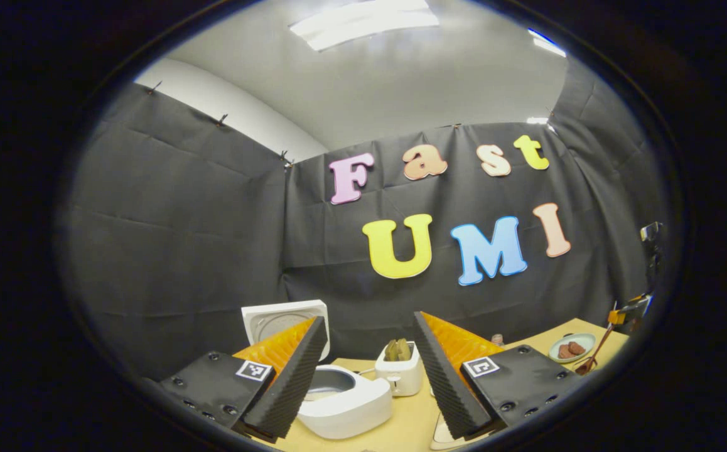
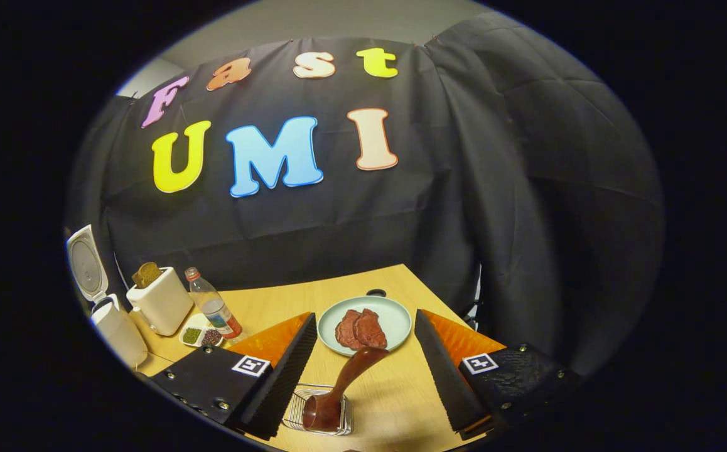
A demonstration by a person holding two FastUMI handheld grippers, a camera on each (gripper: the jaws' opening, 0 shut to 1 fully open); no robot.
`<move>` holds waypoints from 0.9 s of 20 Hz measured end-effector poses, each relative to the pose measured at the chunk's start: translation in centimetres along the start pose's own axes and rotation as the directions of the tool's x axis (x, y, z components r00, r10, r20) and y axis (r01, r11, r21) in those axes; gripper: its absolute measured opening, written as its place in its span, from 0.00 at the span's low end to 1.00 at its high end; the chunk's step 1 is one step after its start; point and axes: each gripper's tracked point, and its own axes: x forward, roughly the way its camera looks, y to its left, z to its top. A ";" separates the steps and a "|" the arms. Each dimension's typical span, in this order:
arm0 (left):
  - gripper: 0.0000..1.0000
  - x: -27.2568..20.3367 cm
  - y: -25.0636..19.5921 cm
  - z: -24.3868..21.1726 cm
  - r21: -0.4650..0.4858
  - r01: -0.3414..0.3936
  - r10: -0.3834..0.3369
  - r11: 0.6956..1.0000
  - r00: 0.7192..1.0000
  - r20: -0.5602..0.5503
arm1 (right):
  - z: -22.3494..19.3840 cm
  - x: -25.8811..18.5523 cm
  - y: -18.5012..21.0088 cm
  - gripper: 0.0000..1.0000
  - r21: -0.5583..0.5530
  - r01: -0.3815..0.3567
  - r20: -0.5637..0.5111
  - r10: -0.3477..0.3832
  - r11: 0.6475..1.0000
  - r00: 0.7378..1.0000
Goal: Close the left gripper, press the button to open the rice cooker; take a wooden spoon from the chopstick holder with the right hand, scoop a spoonful of rice and pour it into the rice cooker, then put the wooden spoon back into the chopstick holder.
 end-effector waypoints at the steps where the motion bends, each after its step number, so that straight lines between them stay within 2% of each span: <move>1: 0.95 -0.2 0.1 0.1 0.004 -0.007 0.007 1.000 1.000 0.001 | -1.1 0.5 0.1 0.96 0.012 -0.007 -0.033 0.008 1.000 0.999; 5: 0.96 -1.3 1.0 -0.1 0.017 -0.038 0.038 0.999 0.999 -0.008 | -4.3 1.5 0.6 0.96 0.098 -0.030 -0.137 0.043 0.995 0.990; 6: 0.91 -1.5 1.3 -0.3 0.022 -0.046 0.046 0.999 0.999 -0.014 | -5.0 1.8 0.8 0.95 0.124 -0.032 -0.159 0.052 0.992 0.986; 7: 0.98 -1.7 1.6 -0.3 0.026 -0.054 0.054 0.998 0.998 -0.017 | -5.6 2.0 1.1 0.95 0.147 -0.036 -0.180 0.062 0.988 0.982; 9: 0.98 -2.1 2.3 -0.3 0.030 -0.073 0.073 0.997 0.997 -0.022 | -7.0 2.4 1.7 0.86 0.186 -0.041 -0.224 0.083 0.982 0.971; 11: 0.97 -2.3 2.9 -0.4 0.027 -0.089 0.090 0.996 0.996 -0.025 | -8.6 2.6 2.5 0.84 0.202 -0.057 -0.271 0.111 0.978 0.956; 13: 0.98 -2.4 3.2 -0.7 0.024 -0.094 0.095 0.995 0.995 -0.032 | -9.4 2.3 2.6 0.74 0.215 -0.058 -0.295 0.122 0.975 0.948; 14: 0.98 -2.2 3.3 -1.0 0.024 -0.094 0.095 0.995 0.995 -0.038 | -9.7 2.3 3.2 0.63 0.230 -0.073 -0.304 0.143 0.970 0.942; 15: 0.98 -2.1 3.4 -1.3 0.021 -0.095 0.095 0.995 0.994 -0.046 | -9.8 2.0 3.4 0.63 0.244 -0.078 -0.321 0.157 0.967 0.934; 17: 0.97 -1.6 3.7 -1.8 0.011 -0.097 0.097 0.995 0.993 -0.060 | -10.0 2.7 3.4 0.36 0.299 -0.060 -0.317 0.158 0.952 0.935; 18: 0.98 -1.7 4.0 -2.0 0.008 -0.099 0.100 0.995 0.993 -0.063 | -9.7 2.0 4.2 0.25 0.333 -0.073 -0.308 0.181 0.940 0.934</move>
